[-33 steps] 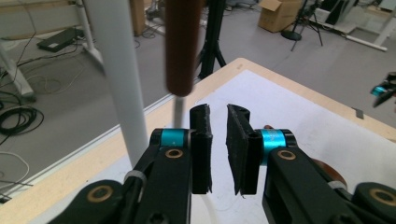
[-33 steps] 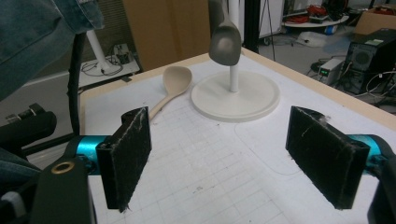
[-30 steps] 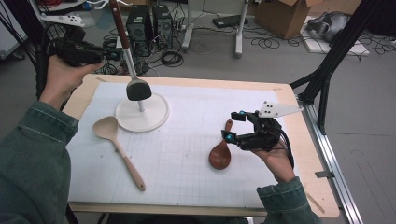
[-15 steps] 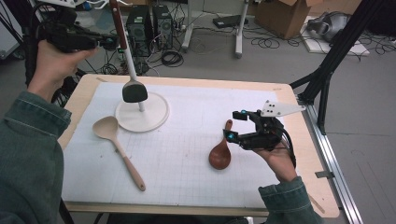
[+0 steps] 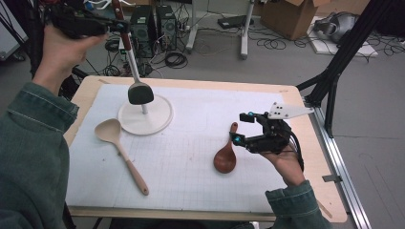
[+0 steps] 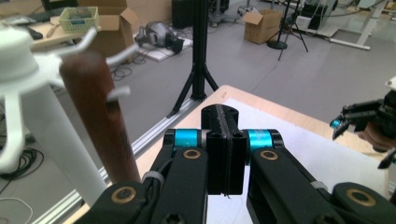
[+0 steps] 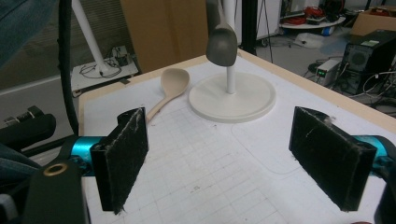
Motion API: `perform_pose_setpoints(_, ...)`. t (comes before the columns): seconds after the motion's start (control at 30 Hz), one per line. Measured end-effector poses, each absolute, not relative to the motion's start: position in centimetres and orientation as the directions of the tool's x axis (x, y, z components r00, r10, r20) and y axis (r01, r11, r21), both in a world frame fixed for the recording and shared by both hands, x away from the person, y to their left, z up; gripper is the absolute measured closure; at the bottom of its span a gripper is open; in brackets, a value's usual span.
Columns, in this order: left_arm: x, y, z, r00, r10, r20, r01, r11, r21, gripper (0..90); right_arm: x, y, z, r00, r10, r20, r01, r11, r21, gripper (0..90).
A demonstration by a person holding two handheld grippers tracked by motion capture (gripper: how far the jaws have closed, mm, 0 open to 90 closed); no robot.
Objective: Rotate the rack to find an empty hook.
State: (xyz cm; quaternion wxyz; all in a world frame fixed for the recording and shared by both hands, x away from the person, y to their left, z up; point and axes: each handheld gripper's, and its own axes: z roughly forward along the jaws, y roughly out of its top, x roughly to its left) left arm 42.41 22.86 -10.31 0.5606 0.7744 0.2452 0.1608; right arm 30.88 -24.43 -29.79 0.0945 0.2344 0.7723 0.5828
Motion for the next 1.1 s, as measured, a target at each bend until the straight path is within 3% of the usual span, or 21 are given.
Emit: perform_pose_setpoints(1.1,43.5,23.8,-10.0,0.742,0.669,-0.052,0.212,-0.161,0.964,89.6,30.8,-24.8,-29.6,-0.875,0.468,0.123,0.244,0.207,0.947,18.9)
